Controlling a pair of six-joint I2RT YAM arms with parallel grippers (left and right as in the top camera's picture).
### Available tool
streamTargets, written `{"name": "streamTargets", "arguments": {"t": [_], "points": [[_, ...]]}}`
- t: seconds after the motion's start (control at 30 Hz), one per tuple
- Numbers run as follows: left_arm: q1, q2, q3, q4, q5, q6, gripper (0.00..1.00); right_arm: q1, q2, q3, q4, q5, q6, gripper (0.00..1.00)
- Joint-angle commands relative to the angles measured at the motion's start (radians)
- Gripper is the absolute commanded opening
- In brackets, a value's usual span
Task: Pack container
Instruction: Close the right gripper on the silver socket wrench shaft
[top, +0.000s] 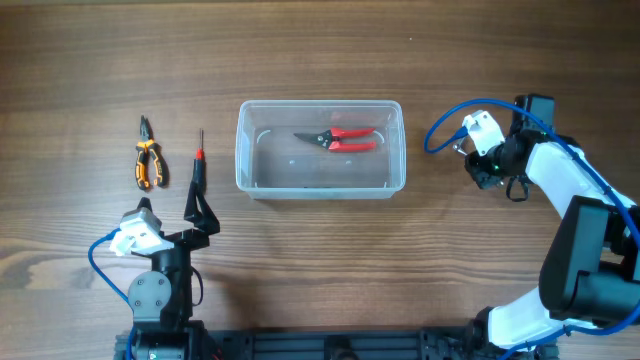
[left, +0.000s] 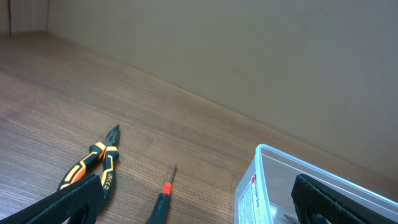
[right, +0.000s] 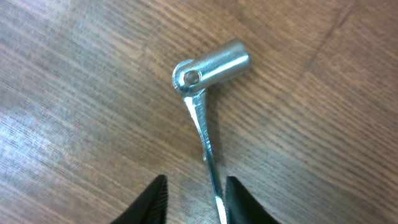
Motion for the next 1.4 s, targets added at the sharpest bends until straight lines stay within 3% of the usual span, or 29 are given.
{"name": "streamTargets", "arguments": {"t": [0.0,0.23,0.37,0.6,1.0,1.37], "points": [[-0.005,-0.005,-0.001,-0.002,-0.008,-0.013,1.00,0.004,-0.019,0.020,-0.024,-0.024,0.002,0.36],[-0.005,-0.005,-0.001,-0.003,-0.008,-0.013,1.00,0.004,-0.005,0.020,-0.077,0.000,0.001,0.48],[-0.005,-0.005,-0.001,-0.002,-0.008,-0.013,1.00,0.004,0.018,0.021,-0.094,0.000,0.019,0.49],[-0.005,-0.005,-0.001,-0.002,-0.008,-0.013,1.00,0.004,0.047,0.020,-0.131,0.004,0.037,0.49],[-0.005,-0.005,-0.001,-0.002,-0.008,-0.013,1.00,0.004,0.085,0.025,-0.137,-0.072,0.293,0.49],[-0.005,-0.005,-0.001,-0.002,-0.008,-0.013,1.00,0.022,0.085,0.025,-0.202,-0.132,0.292,0.41]]}}
